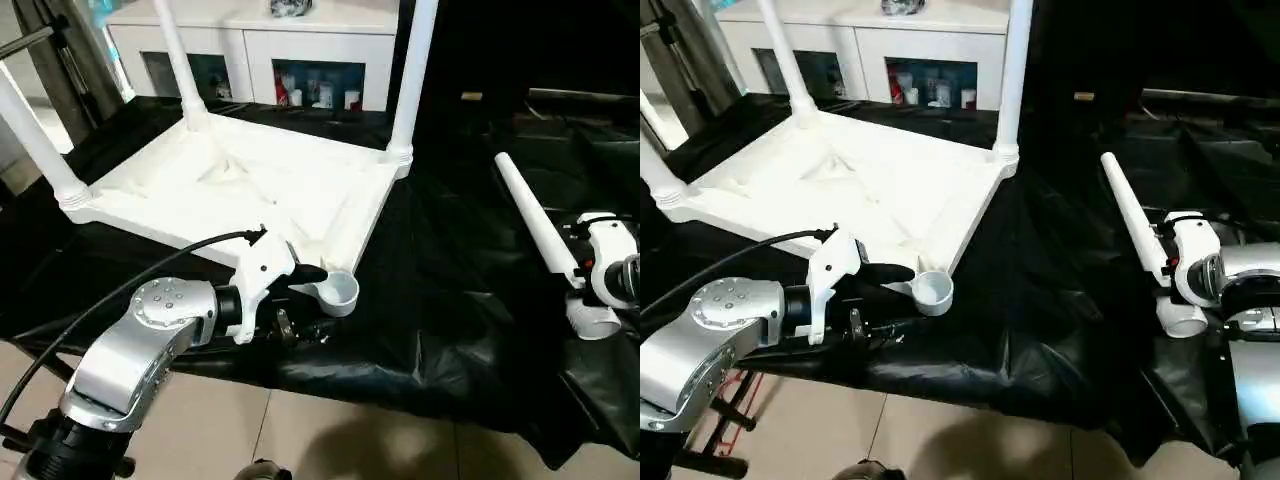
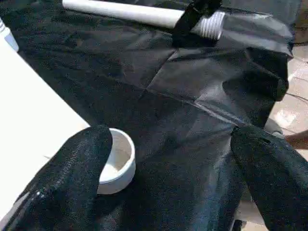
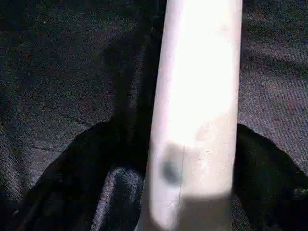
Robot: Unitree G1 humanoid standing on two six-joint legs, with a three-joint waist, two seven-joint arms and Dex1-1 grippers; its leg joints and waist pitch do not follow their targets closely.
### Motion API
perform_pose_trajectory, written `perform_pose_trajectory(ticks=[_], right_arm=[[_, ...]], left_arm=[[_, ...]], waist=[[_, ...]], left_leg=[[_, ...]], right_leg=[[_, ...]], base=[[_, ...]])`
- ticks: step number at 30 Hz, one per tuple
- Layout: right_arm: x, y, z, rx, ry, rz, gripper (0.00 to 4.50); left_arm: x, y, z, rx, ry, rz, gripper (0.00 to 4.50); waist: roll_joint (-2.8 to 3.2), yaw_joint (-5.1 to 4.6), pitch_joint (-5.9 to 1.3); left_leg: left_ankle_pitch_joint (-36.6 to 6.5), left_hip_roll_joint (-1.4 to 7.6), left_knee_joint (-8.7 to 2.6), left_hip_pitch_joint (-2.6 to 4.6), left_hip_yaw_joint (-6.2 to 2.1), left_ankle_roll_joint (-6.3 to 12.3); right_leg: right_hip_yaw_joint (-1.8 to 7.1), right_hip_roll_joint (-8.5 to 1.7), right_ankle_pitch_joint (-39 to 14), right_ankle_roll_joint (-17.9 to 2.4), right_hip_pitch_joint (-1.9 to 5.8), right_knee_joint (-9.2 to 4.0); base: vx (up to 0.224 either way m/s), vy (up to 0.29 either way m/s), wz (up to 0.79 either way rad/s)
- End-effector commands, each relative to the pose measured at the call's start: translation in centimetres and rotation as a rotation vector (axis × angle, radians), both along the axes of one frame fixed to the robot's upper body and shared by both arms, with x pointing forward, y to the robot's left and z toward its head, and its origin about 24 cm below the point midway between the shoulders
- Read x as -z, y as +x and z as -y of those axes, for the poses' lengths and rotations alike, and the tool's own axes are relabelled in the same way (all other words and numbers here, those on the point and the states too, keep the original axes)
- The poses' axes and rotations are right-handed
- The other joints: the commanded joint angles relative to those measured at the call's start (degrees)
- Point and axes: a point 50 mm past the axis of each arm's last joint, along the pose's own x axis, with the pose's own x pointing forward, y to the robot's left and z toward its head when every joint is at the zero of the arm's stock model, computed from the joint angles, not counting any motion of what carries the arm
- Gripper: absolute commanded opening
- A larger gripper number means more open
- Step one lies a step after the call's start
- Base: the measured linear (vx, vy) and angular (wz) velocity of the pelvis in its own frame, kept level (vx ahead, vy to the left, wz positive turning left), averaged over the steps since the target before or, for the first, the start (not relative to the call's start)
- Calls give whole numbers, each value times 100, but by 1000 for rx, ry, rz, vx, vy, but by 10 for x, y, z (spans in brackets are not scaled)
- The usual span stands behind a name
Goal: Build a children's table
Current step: Pick table leg
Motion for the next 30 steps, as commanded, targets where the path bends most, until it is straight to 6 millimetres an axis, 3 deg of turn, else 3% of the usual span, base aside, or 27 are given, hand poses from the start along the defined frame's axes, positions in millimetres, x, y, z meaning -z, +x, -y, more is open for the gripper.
perform_pose_trajectory(ticks=[1,12,17,21,26,30], right_arm=[[1,1,-2,-3,-4,-8,339],[-7,4,1,27,47,51,244],[-15,5,8,125,103,148,199],[-25,11,7,171,228,285,191],[-32,18,1,186,374,407,188],[-57,29,-18,39,581,778,188]], left_arm=[[-3,-1,0,9,10,5,450],[-6,5,2,13,8,18,450],[-11,16,3,-61,-20,75,450],[-16,37,7,-215,-91,147,450],[-22,53,14,-313,-163,172,450],[-34,73,24,-406,-245,203,450]], waist=[[-112,9,-372],[-80,4,-376],[-94,12,-394],[-60,19,-400],[-86,35,-428],[-99,84,-463]], left_leg=[[-1534,412,-385,150,-221,21],[-1616,405,-383,147,-229,-9],[-1525,392,-367,146,-219,13],[-1512,386,-352,139,-211,64],[-1253,372,-330,106,-213,232],[-1047,392,-323,87,-218,413]], right_leg=[[288,-405,-1827,-1405,222,-443],[286,-400,-1844,-1376,221,-445],[280,-394,-1681,-1403,233,-431],[274,-389,-1595,-1381,245,-454],[244,-392,-1393,-1389,272,-443],[226,-416,-1229,-1252,287,-427]], base=[[0,0,0],[0,0,0],[0,0,0],[0,0,0],[0,0,0],[0,0,0]])
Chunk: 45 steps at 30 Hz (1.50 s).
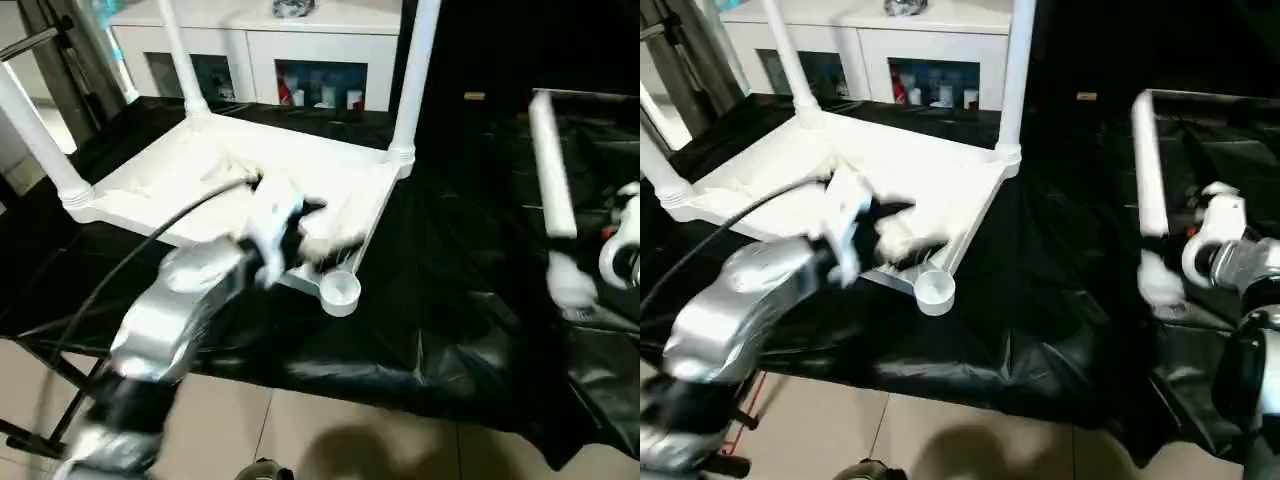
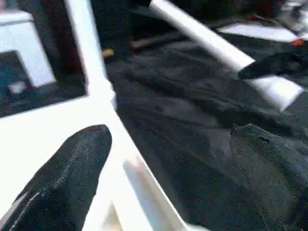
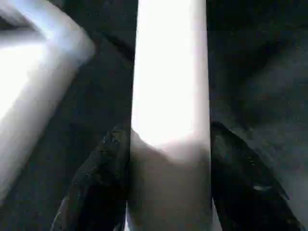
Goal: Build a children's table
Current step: Pick table leg
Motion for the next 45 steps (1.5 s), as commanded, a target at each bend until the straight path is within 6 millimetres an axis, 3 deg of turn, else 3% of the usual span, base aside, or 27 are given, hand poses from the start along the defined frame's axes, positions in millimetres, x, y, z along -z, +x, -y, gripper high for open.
perform_pose_trajectory(ticks=[1,2,3,4,6,7,10,12,14,15,17,18,24,25,30,35,37,39,41,45], right_arm=[[-33,5,-15,-96,80,343,188],[-33,5,-15,-96,80,343,188],[-40,-7,-41,-274,194,469,188],[-40,-7,-43,-282,198,473,187],[-42,-24,-72,-479,287,529,187],[-42,-26,-75,-497,294,532,187],[-37,-44,-111,-672,410,545,186],[-33,-47,-118,-697,422,534,186],[-30,-49,-124,-710,425,515,186],[-27,-51,-131,-728,425,497,186],[-26,-52,-137,-746,426,484,186],[-26,-52,-138,-749,427,481,186],[-25,-56,-145,-753,403,447,186],[-25,-56,-145,-754,401,440,186],[-23,-58,-149,-772,379,408,186],[-19,-61,-155,-799,371,371,186],[-18,-62,-157,-803,371,367,186],[-18,-62,-157,-803,374,367,186],[-18,-62,-158,-804,376,365,186],[-18,-63,-159,-808,374,361,186]], left_arm=[[-10,11,0,-71,-57,-3,450],[-10,11,0,-71,-57,-3,450],[-22,16,10,-27,-219,-92,450],[-23,16,10,-24,-227,-96,450],[-36,18,23,52,-383,-175,450],[-37,18,24,59,-395,-183,450],[-53,20,43,185,-513,-230,450],[-56,21,47,210,-537,-246,450],[-59,20,52,235,-551,-257,450],[-61,18,60,279,-551,-273,450],[-59,16,67,307,-525,-289,450],[-58,15,69,308,-519,-299,450],[-58,12,75,337,-570,-338,450],[-59,12,75,349,-582,-343,433],[-60,12,74,353,-599,-349,403],[-59,12,72,359,-601,-353,374],[-59,12,72,361,-601,-355,333],[-58,11,72,364,-598,-355,330],[-58,11,72,366,-597,-356,300],[-59,12,71,358,-611,-349,292]], waist=[[-145,69,-454],[-138,105,-483],[-144,104,-477],[-146,165,-486],[-171,229,-502],[-164,251,-491],[-141,367,-460],[-151,391,-452],[-151,393,-446],[-191,399,-436],[-165,404,-431],[-190,412,-434],[-200,420,-443],[-225,431,-453],[-236,433,-442],[-213,429,-432],[-200,436,-428],[-200,439,-429],[-203,442,-429],[-183,443,-426]], left_leg=[[-999,370,-339,99,-203,469],[-846,393,-328,115,-205,558],[-677,383,-328,95,-199,644],[-596,408,-322,120,-203,743],[-537,427,-317,120,-216,813],[-536,416,-313,134,-194,797],[-813,432,-344,158,-208,608],[-945,439,-382,164,-229,399],[-982,444,-401,156,-242,308],[-1019,436,-417,165,-233,241],[-1054,444,-445,142,-268,171],[-1060,448,-454,157,-264,124],[-876,438,-444,139,-253,133],[-774,433,-433,132,-248,167],[-646,424,-424,121,-238,270],[-794,447,-453,137,-254,181],[-859,446,-462,136,-257,139],[-906,451,-468,144,-259,111],[-910,452,-473,142,-261,89],[-935,445,-468,140,-259,79]], right_leg=[[250,-405,-1179,-1207,297,-446],[256,-425,-967,-1241,300,-412],[240,-402,-849,-1303,312,-398],[254,-414,-707,-1396,309,-368],[237,-421,-768,-1463,281,-365],[247,-412,-826,-1444,271,-380],[256,-448,-1487,-1267,236,-473],[261,-465,-1851,-1057,220,-524],[268,-476,-1913,-998,220,-529],[280,-482,-2004,-917,214,-556],[282,-497,-2014,-858,230,-539],[295,-514,-2000,-799,227,-547],[310,-519,-1669,-832,248,-520],[308,-527,-1562,-881,257,-493],[304,-511,-1569,-848,257,-506],[310,-507,-1658,-801,248,-517],[315,-520,-1693,-796,252,-525],[317,-519,-1702,-773,248,-529],[317,-521,-1685,-766,251,-527],[320,-525,-1650,-780,249,-531]], base=[[0,0,0],[0,0,0],[0,0,0],[0,0,0],[0,0,0],[0,0,0],[0,0,0],[0,0,0],[0,0,0],[0,0,0],[0,0,0],[0,0,0],[0,0,0],[0,0,0],[0,0,0],[0,0,0],[0,0,0],[0,0,0],[0,0,0],[0,0,0]])
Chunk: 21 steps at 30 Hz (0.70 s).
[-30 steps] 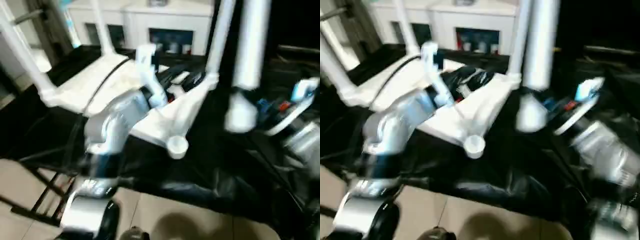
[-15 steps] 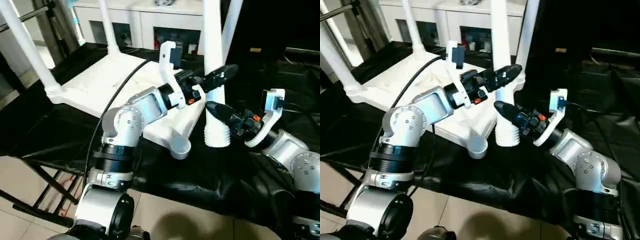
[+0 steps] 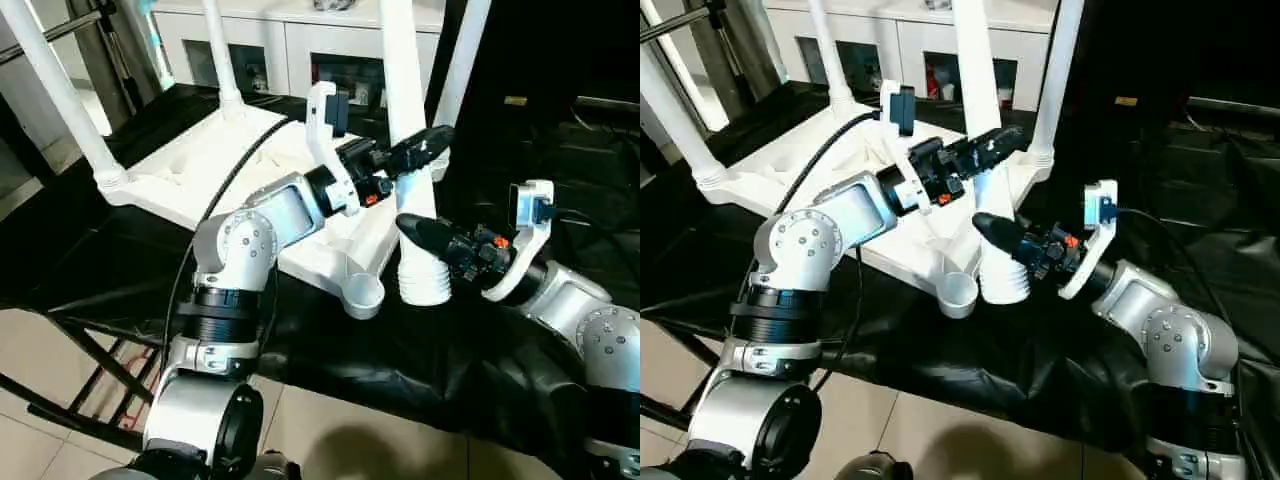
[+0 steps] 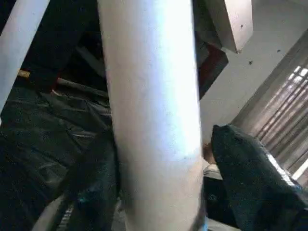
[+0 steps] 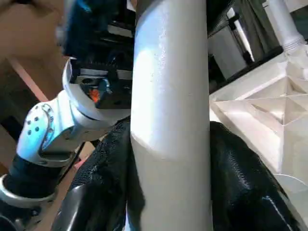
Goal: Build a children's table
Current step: Pick table leg
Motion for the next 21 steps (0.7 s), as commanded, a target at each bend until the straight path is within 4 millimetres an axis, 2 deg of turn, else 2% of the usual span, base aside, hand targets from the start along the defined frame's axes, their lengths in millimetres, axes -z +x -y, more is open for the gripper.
perform_pose_trajectory(ticks=[1,8,9,15,16,20,21], right_arm=[[3,-1,-4,-9,-28,-22,186],[3,-2,-5,-13,-33,-17,186],[3,-2,-5,-13,-34,-16,186],[3,-2,-6,-16,-49,-8,186],[3,-1,-6,-14,-54,-6,242],[2,5,-7,46,-88,1,273],[2,8,-8,90,-126,16,284]], left_arm=[[-5,-1,4,24,-32,9,271],[-5,-3,4,38,-45,8,224],[-5,-3,4,39,-46,9,207],[-4,-4,4,40,-49,12,191],[-4,-3,4,35,-47,13,188],[-4,-2,3,9,-34,23,188],[-4,-2,3,-3,-31,26,188]], waist=[[-158,-31,-431],[-151,-30,-431],[-153,-29,-431],[-154,-38,-425],[-167,-37,-425],[-158,-42,-425],[-180,-53,-420]], left_leg=[[-943,444,-454,156,-266,44],[-976,444,-456,156,-267,26],[-975,442,-455,155,-266,28],[-1020,446,-463,158,-268,14],[-1021,445,-462,160,-265,16],[-1016,450,-469,164,-271,-12],[-1033,448,-473,162,-266,-10]], right_leg=[[333,-515,-1603,-835,252,-489],[333,-519,-1608,-836,249,-493],[332,-519,-1607,-837,249,-493],[334,-520,-1652,-828,251,-498],[335,-521,-1661,-822,250,-502],[336,-522,-1688,-798,242,-502],[337,-519,-1697,-798,244,-508]], base=[[0,0,0],[0,0,0],[0,0,0],[0,0,0],[0,0,0],[0,0,0],[0,0,0]])
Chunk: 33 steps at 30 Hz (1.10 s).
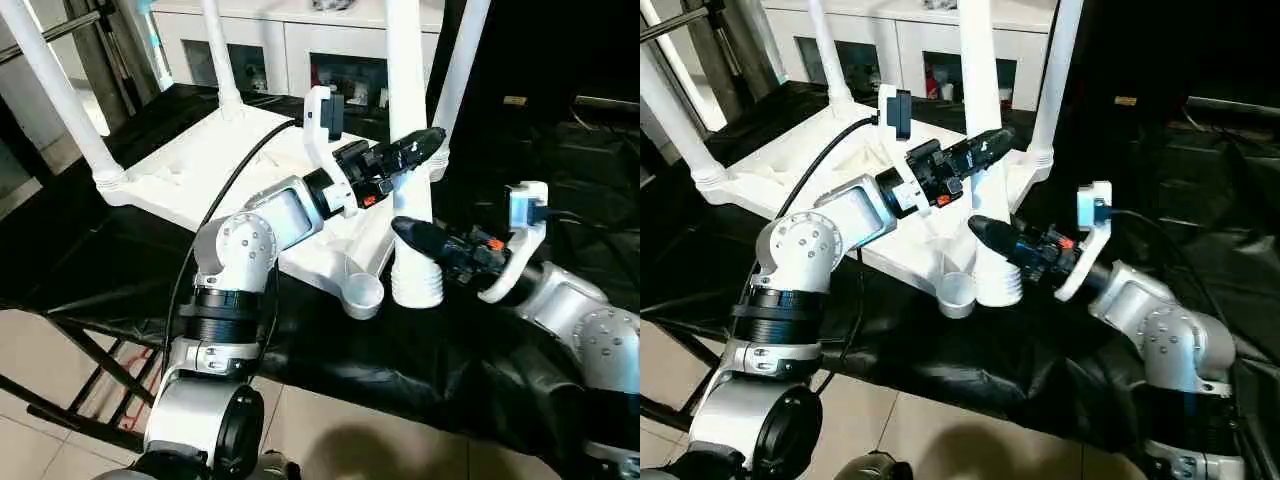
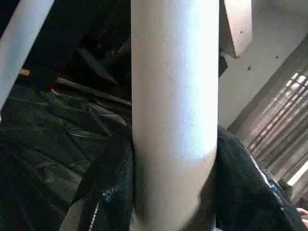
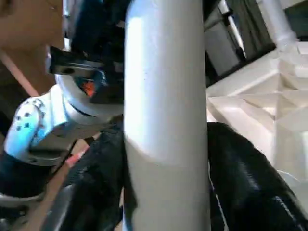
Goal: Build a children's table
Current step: Pick table leg
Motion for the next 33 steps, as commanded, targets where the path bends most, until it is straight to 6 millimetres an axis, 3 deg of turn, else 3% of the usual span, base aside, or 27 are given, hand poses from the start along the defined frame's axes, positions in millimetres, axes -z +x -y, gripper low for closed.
perform_pose_trajectory(ticks=[1,6,9,12,13,14,17,18,22,33], right_arm=[[-4,9,-3,87,-101,31,292],[-10,15,-14,188,-242,74,337],[-14,23,-23,329,-345,172,338],[-6,29,-36,350,-504,210,338],[-4,30,-38,355,-525,218,338],[-3,31,-39,364,-545,223,338],[0,32,-44,384,-530,195,338],[0,32,-44,384,-530,195,311],[7,30,-52,389,-548,157,286],[6,30,-56,370,-478,140,208]], left_arm=[[-9,-2,3,-22,10,60,188],[-12,1,2,-130,98,122,188],[-11,2,3,-199,184,180,187],[-12,3,5,-269,264,243,186],[-12,3,5,-285,272,247,186],[-12,4,5,-307,281,249,186],[-13,8,4,-372,303,258,186],[-13,8,4,-372,303,258,186],[-13,10,2,-434,321,271,186],[-12,11,1,-461,329,283,186]], waist=[[-173,-35,-422],[-176,-93,-417],[-196,-144,-415],[-197,-186,-421],[-197,-186,-421],[-250,-195,-425],[-237,-218,-420],[-250,-229,-419],[-241,-266,-422],[-239,-286,-425]], left_leg=[[-1030,450,-471,155,-270,-32],[-995,454,-500,165,-283,-134],[-951,435,-505,142,-278,-189],[-893,430,-500,148,-270,-145],[-893,430,-500,148,-270,-145],[-812,421,-491,143,-261,-135],[-832,414,-486,141,-250,-47],[-813,418,-489,141,-253,4],[-756,421,-480,145,-251,80],[-729,417,-466,143,-245,100]], right_leg=[[338,-527,-1709,-787,239,-500],[346,-511,-1688,-659,229,-495],[349,-507,-1637,-598,219,-486],[353,-493,-1505,-626,233,-476],[353,-493,-1505,-626,233,-476],[354,-489,-1392,-625,246,-450],[361,-488,-1302,-736,256,-455],[355,-482,-1231,-773,256,-449],[350,-472,-1109,-874,258,-431],[354,-474,-1009,-952,267,-411]], base=[[0,0,0],[0,0,0],[0,0,0],[0,0,0],[0,0,0],[0,0,0],[0,0,0],[0,0,0],[0,0,0],[0,0,0]])
